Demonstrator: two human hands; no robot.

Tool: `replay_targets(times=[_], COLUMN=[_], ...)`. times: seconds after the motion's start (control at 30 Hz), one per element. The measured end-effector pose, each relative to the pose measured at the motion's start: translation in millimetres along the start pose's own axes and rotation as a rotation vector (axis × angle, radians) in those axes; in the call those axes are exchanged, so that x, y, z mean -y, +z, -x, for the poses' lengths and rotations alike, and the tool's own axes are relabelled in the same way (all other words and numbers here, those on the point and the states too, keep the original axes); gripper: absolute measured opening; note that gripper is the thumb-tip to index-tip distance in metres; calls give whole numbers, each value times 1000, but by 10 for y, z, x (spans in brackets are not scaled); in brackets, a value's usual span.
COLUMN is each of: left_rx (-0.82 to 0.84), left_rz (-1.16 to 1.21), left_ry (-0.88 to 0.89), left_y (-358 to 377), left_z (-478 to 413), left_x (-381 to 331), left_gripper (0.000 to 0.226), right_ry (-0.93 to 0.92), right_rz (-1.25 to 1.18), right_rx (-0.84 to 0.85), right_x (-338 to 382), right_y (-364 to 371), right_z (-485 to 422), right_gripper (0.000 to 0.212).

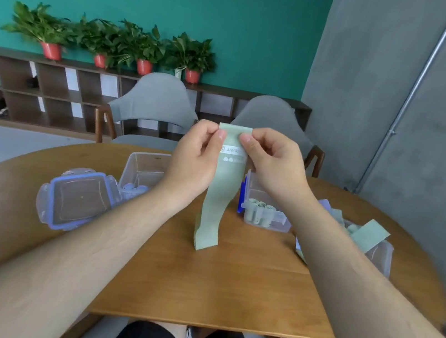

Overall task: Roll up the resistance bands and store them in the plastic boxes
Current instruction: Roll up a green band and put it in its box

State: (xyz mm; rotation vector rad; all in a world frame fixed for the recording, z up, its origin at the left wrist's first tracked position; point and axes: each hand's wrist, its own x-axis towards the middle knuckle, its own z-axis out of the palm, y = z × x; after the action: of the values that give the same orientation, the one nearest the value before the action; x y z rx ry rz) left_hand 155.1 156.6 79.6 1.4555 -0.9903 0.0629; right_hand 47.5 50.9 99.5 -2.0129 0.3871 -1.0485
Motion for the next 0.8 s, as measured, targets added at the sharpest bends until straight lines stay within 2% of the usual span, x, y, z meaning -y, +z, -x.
replay_targets(times=[0.2,0.4,0.6,0.8], left_rx=[-4,16,109,109], left_rz=[91,113,-27,-173], left_ry=[-61,-209,-411,-472], left_y=[-244,-265,-64,252], left_z=[261,246,197,101], left_x=[11,91,679,1364], left_gripper=[21,24,26,18], right_ry=[18,153,400,489], right_rz=[-103,-136,-21,97], right_rx=[49,107,104,101], right_x=[61,35,-504,-1259], right_y=[221,250,487,852], right_z=[219,196,176,21], right_gripper=[20,20,22,23])
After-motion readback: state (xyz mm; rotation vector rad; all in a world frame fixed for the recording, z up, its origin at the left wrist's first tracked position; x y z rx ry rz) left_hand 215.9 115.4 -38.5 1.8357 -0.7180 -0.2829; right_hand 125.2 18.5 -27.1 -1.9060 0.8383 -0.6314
